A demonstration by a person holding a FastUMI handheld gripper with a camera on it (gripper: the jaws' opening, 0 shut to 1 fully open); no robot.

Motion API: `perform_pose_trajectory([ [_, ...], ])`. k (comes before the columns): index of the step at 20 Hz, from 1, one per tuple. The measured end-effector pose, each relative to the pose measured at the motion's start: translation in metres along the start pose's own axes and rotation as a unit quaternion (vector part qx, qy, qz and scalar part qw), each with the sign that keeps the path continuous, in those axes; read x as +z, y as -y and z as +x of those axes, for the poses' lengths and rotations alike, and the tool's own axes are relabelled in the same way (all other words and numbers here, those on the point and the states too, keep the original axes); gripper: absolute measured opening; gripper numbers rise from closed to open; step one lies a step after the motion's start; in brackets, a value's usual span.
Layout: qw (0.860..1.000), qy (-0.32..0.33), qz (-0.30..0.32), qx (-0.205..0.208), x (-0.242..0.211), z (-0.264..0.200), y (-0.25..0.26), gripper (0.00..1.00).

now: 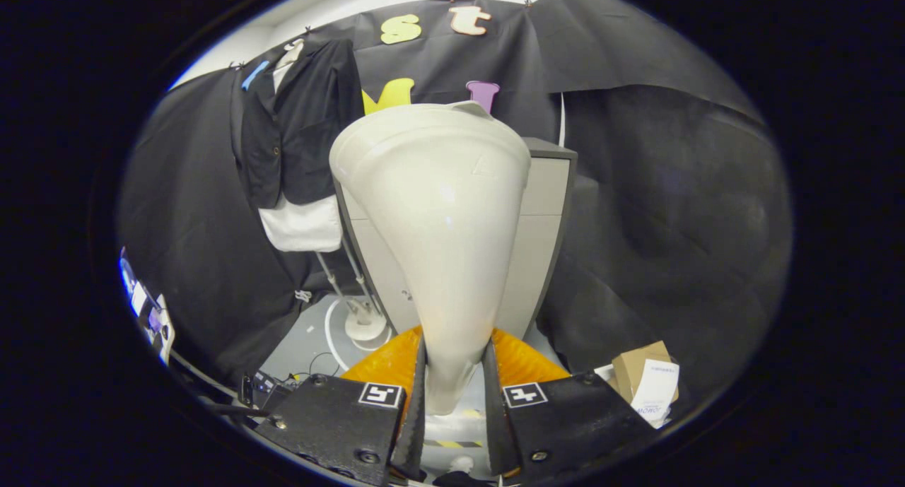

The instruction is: Iron the clothes twice with a garment steamer, once on the left side and once on the right side.

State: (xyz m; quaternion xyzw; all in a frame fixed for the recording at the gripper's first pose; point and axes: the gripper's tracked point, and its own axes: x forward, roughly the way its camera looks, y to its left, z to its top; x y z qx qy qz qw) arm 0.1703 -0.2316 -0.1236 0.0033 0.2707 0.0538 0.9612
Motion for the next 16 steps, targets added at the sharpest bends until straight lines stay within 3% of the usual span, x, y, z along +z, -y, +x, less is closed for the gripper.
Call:
perform_pose_trajectory([
  [16, 1.0, 0.002, -0.011, 0.01, 0.003, 0.0, -0.01, 0.39],
])
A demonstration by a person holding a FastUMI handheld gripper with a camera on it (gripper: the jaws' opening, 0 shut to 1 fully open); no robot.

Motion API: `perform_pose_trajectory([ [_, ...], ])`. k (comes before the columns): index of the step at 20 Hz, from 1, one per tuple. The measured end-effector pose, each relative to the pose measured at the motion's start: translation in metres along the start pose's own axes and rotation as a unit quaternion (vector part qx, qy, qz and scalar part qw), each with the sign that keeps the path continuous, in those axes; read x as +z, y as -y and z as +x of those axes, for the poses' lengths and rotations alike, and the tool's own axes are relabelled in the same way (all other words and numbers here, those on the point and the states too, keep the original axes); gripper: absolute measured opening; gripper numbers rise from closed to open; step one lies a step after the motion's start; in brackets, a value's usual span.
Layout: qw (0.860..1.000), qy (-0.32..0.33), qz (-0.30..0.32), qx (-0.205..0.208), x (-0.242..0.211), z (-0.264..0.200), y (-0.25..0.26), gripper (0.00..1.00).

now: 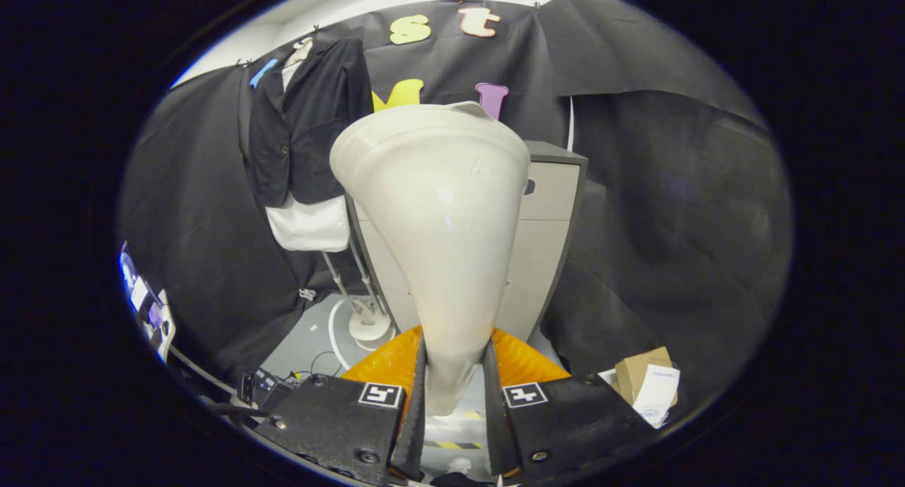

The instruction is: Iron the clothes twice with a garment steamer, once on the left side and once on the right side.

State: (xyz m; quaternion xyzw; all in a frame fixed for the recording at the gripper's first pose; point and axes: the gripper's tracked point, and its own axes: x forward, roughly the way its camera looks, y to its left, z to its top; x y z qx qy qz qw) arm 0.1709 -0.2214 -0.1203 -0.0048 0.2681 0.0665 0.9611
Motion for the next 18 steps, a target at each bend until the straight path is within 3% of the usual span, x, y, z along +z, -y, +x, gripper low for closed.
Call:
perform_pose_trajectory([
  [18, 1.0, -0.002, -0.005, 0.001, -0.0058, -0.0068, -0.0058, 0.39],
])
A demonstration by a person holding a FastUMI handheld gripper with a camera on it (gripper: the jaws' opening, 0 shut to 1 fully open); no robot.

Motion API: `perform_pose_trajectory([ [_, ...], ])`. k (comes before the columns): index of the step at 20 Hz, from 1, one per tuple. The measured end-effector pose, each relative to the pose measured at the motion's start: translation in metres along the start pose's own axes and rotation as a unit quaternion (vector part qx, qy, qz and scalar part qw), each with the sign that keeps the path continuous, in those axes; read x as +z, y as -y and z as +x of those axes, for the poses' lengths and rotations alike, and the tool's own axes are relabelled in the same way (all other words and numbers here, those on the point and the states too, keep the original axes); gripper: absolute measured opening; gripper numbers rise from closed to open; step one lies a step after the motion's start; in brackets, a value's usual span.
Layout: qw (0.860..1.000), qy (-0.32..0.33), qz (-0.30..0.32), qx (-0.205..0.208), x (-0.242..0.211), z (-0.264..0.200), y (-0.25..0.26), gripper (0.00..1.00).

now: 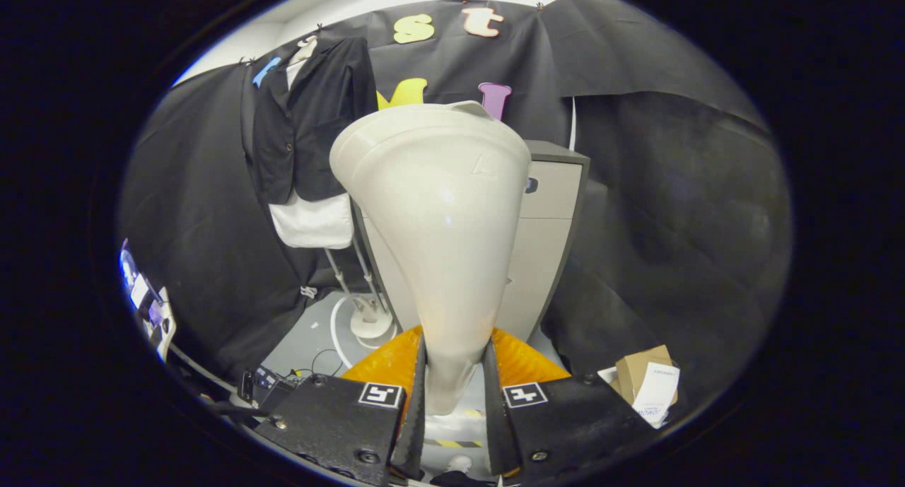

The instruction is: Iron the clothes twice with a garment steamer, once on the left side and once on the right side.

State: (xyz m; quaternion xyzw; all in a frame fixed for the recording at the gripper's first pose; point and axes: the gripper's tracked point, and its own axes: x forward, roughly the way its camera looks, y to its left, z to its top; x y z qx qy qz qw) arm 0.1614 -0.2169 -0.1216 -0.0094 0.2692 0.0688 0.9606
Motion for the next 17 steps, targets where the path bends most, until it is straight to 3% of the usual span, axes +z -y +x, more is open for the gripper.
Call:
perform_pose_trajectory([
  [17, 1.0, -0.002, 0.002, 0.001, -0.0013, 0.0001, -0.0031, 0.39],
])
